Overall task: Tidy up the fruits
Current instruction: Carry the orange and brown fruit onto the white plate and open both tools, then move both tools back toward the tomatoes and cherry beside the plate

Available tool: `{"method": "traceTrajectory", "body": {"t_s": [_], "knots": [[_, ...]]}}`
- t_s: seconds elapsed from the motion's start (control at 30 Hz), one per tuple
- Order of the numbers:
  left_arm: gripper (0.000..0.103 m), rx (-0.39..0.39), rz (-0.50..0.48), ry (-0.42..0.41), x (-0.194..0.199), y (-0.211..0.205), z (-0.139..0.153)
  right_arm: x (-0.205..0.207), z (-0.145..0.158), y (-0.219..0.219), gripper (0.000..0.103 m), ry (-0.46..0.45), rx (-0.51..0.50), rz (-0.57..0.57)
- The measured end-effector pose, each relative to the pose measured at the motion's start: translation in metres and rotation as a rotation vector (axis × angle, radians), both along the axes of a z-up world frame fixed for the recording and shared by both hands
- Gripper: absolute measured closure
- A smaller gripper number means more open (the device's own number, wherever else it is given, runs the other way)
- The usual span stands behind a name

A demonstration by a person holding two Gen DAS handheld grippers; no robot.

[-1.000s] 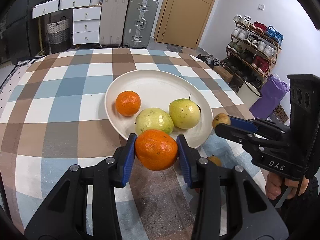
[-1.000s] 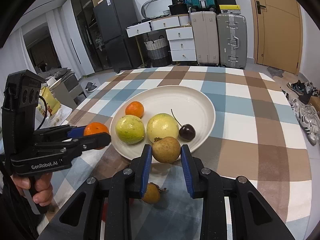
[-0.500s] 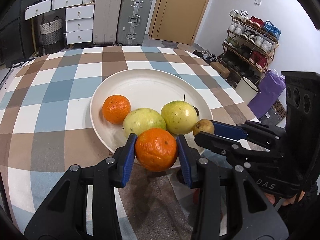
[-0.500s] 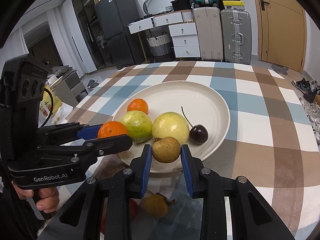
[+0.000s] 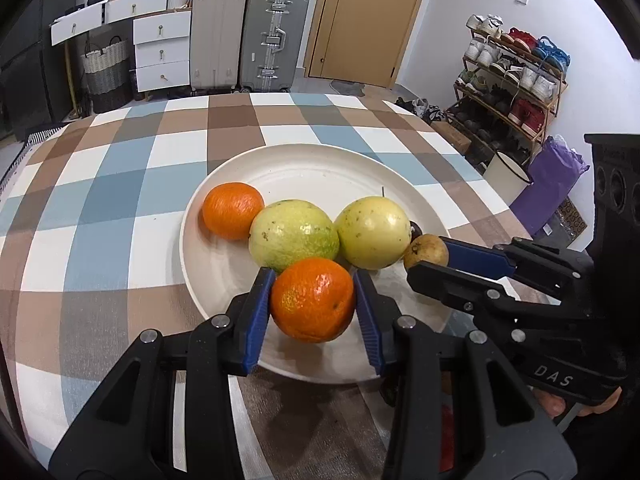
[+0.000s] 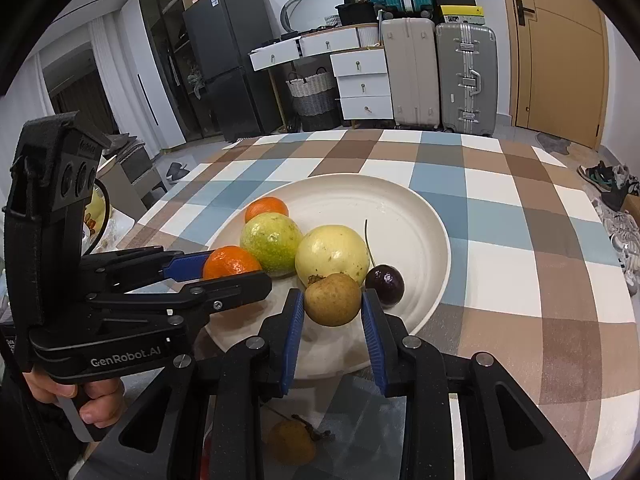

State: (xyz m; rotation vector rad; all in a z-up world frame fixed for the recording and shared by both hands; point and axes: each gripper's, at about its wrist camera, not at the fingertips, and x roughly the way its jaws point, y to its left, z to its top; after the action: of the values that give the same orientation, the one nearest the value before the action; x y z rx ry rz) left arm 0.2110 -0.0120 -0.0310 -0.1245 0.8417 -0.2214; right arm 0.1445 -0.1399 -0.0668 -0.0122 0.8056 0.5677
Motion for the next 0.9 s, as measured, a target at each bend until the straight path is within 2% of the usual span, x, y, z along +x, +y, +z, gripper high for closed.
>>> {"method": "traceTrajectory", "body": {"t_s": [0.47,0.53,0.63,0.7,0.77,0.8,0.83,0.9], "knots": [[0.065,0.02,-0.004,-0.004,-0.001,-0.003,0.002,0.004,0.001,0.001,0.071,-0.022,-0.016,-0.009],[0.065,0.021,-0.003,-0.015,-0.004,-0.002,0.005,0.0,0.004,-0.001,0.059,-0.032,-0.016,-0.011],[0.063,0.021,0.0,-0.026,-0.009,-0.001,0.012,-0.005,0.008,-0.008,0.054,-0.045,-0.012,-0.034],[0.053,0.028,0.007,-0.028,-0.013,-0.001,0.015,-0.007,0.01,-0.013,0.048,-0.042,-0.007,-0.041],[0.029,0.037,0.02,-0.03,-0.018,0.001,0.018,-0.01,0.012,-0.018,0.031,-0.032,-0.003,-0.044],[0.022,0.038,0.028,-0.031,-0.021,0.002,0.019,-0.012,0.013,-0.02,0.019,-0.028,-0.002,-0.046],[0.013,0.038,0.045,-0.034,-0.024,0.005,0.021,-0.014,0.015,-0.022,0.016,-0.031,0.0,-0.053],[0.005,0.034,0.068,-0.047,-0.032,0.009,0.024,-0.018,0.017,-0.027,0.012,-0.023,0.005,-0.067]]}}
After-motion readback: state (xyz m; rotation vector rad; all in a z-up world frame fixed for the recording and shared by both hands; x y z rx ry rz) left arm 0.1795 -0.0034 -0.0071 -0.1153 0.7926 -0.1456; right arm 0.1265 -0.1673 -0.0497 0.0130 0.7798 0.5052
